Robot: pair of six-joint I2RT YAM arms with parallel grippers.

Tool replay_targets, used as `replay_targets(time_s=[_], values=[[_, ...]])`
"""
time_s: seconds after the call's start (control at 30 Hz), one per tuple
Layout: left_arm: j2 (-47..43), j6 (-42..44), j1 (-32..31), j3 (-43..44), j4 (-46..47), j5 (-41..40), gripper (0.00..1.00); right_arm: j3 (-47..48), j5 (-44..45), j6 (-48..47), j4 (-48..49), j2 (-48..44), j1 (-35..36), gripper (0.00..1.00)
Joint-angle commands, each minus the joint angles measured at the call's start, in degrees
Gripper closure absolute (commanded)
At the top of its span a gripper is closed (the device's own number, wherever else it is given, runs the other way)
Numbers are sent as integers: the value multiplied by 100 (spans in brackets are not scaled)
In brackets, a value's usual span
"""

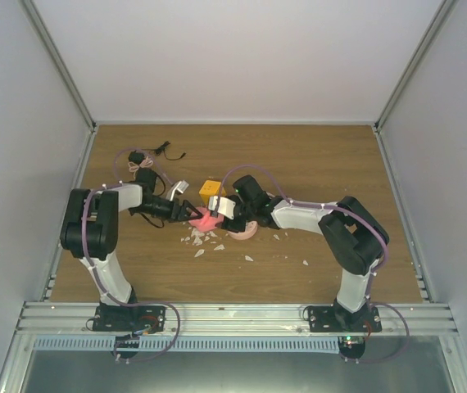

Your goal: Pull the plug off the socket

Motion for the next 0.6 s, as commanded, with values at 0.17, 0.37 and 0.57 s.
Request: replay_targets(time_s=[0.17,0.37,0.57], values=[[24,24,-149,225,34,210,36,-191,190,142,-410,138,-25,42],[-481,20,-189,107,99,170,46,-173,132,142,-403,189,-29,44],[-570,37,-413,129,71,-135,51,-98,60,201,-417,197,-8,44]])
